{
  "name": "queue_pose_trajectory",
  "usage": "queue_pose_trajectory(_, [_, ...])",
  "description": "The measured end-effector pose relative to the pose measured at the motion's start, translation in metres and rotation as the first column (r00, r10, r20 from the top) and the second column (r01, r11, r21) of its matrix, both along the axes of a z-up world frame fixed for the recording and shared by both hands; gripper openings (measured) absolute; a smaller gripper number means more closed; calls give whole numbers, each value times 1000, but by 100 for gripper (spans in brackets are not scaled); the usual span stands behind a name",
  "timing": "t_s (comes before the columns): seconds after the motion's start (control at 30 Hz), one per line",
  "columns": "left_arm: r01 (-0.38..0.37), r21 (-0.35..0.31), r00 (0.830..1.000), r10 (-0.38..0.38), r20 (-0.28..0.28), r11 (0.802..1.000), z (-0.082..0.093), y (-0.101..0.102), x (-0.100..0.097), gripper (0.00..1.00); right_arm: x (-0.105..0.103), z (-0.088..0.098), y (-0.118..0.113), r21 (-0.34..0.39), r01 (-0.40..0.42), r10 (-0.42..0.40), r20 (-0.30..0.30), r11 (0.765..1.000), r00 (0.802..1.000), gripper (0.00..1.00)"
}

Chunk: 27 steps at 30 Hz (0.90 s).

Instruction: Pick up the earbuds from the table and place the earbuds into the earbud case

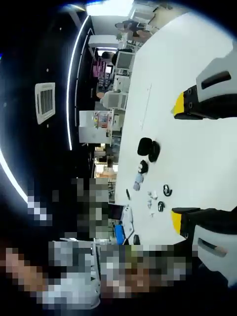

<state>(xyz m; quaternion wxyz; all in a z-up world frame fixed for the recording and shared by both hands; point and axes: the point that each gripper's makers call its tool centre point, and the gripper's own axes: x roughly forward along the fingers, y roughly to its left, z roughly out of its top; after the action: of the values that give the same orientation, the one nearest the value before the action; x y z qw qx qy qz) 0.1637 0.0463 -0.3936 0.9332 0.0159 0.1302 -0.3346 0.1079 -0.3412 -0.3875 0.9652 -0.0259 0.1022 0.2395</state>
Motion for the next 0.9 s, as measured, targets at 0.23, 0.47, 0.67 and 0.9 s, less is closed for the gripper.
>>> queue_pose_trajectory(0.23, [-1, -3, 1000, 1, -5, 1000, -1, 1, 0, 88, -1, 0, 0, -4, 2, -2, -2, 1000, 1000, 70])
queue_pose_trajectory(0.47, [-1, -6, 1000, 1, -14, 1000, -3, 4, 0, 88, -2, -3, 1, -11, 0, 0, -16, 1000, 1000, 70])
queue_pose_trajectory(0.67, [10, -10, 999, -11, -53, 1000, -2, 8, 3, 87, -2, -5, 6, -41, -29, 27, -50, 999, 998, 71])
queue_pose_trajectory(0.9, [49, 46, 992, -44, -117, 998, 5, 12, 12, 87, 2, 1, 19, -90, -114, 103, -120, 989, 987, 71])
